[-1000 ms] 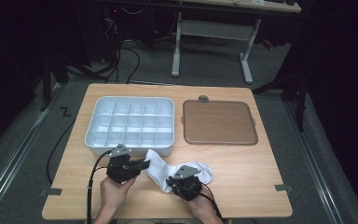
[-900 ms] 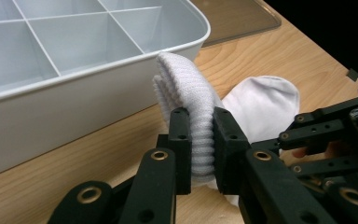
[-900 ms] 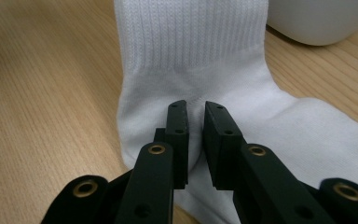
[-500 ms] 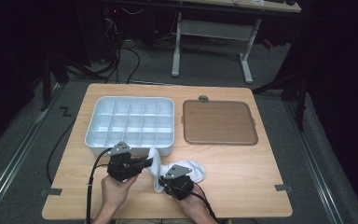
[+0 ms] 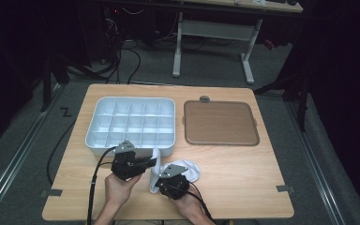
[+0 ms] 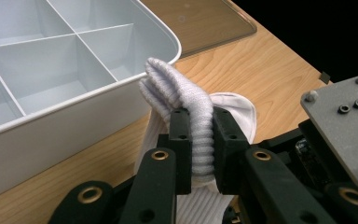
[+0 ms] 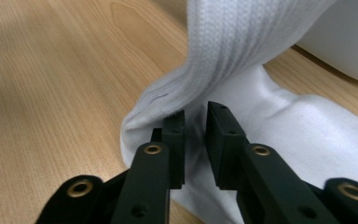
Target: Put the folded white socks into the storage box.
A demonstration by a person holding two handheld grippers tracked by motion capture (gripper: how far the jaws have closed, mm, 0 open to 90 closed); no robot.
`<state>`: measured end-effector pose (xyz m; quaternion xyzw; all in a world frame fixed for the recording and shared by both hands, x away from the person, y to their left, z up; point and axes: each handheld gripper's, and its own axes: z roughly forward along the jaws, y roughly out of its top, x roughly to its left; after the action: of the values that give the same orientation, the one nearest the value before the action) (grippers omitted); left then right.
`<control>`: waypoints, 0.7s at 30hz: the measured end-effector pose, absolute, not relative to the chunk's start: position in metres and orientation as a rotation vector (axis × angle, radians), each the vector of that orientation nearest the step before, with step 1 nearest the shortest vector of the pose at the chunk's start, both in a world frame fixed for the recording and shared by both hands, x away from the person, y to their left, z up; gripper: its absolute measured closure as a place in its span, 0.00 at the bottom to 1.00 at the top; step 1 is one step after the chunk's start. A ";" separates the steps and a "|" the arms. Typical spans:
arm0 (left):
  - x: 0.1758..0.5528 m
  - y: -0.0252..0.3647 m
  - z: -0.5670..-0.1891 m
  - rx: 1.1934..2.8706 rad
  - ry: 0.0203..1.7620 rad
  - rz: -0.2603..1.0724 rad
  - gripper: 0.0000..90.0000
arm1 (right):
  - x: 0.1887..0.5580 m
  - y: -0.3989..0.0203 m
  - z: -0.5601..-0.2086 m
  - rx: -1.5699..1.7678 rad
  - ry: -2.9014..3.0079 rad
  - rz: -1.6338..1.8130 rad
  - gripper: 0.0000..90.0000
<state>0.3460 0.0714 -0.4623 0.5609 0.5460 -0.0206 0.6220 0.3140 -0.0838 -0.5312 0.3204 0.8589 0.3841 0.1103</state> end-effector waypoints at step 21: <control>0.345 0.076 -0.460 1.325 1.260 -0.008 0.89 | 0.313 -0.168 -0.498 1.126 2.303 1.070 0.72</control>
<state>0.3450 0.0759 -0.4605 0.5740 0.5457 -0.0035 0.6104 0.3133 -0.1679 -0.4981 0.3985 0.8154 0.3789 0.1808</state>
